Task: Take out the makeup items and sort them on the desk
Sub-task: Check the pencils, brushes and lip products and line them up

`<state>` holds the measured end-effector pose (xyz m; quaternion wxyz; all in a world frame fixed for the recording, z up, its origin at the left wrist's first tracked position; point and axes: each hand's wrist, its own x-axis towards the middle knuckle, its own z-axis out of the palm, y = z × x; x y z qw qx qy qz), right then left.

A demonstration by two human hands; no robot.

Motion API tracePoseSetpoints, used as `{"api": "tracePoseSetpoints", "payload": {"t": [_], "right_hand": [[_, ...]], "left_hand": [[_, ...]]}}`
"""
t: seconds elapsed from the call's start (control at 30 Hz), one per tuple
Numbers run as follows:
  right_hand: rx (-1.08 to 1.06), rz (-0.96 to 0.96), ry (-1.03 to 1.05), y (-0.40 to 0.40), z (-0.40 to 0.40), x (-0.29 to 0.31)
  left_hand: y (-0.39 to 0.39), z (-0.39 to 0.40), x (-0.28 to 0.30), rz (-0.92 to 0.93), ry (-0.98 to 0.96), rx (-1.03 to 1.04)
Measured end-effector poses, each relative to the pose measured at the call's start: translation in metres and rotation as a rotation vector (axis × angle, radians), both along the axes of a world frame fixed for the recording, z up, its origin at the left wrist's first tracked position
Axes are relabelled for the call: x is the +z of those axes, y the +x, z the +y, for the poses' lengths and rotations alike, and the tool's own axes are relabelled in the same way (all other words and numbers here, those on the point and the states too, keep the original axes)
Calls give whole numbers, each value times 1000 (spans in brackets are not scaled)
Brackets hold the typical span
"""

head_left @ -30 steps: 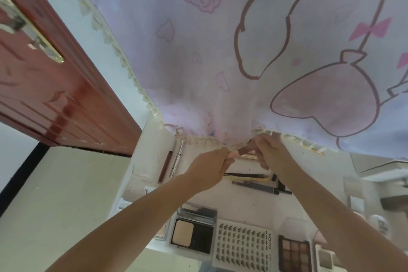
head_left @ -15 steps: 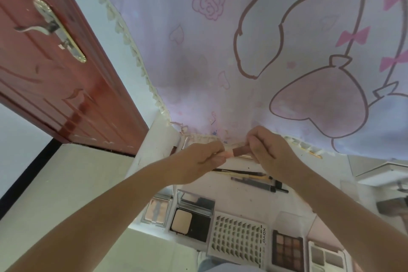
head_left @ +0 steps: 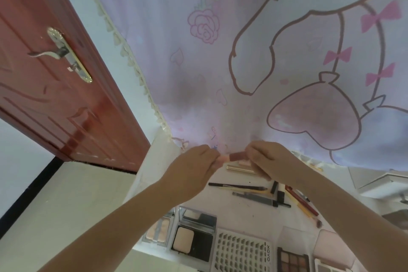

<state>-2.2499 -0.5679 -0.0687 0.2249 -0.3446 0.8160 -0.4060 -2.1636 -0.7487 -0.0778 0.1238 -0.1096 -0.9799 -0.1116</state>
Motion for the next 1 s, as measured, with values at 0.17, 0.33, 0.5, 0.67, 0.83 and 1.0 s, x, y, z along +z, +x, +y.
{"api": "tracePoseSetpoints", "payload": {"t": [0.17, 0.33, 0.5, 0.67, 0.83, 1.0], "right_hand": [[94, -77, -213, -3, 7, 0], [-23, -78, -65, -2, -5, 2], [-37, -194, -262, 1, -1, 6], [-37, -115, -31, 4, -9, 12], [-139, -171, -162, 4, -6, 8], [-129, -236, -151, -1, -3, 6]], "left_hand": [[0, -4, -3, 122, 22, 8], [-1, -4, -1, 160, -7, -27], [2, -9, -4, 126, 17, -3], [4, -12, -10, 99, 2, 3], [6, -20, -15, 49, 88, 11], [9, -26, -21, -97, 144, 27]]}}
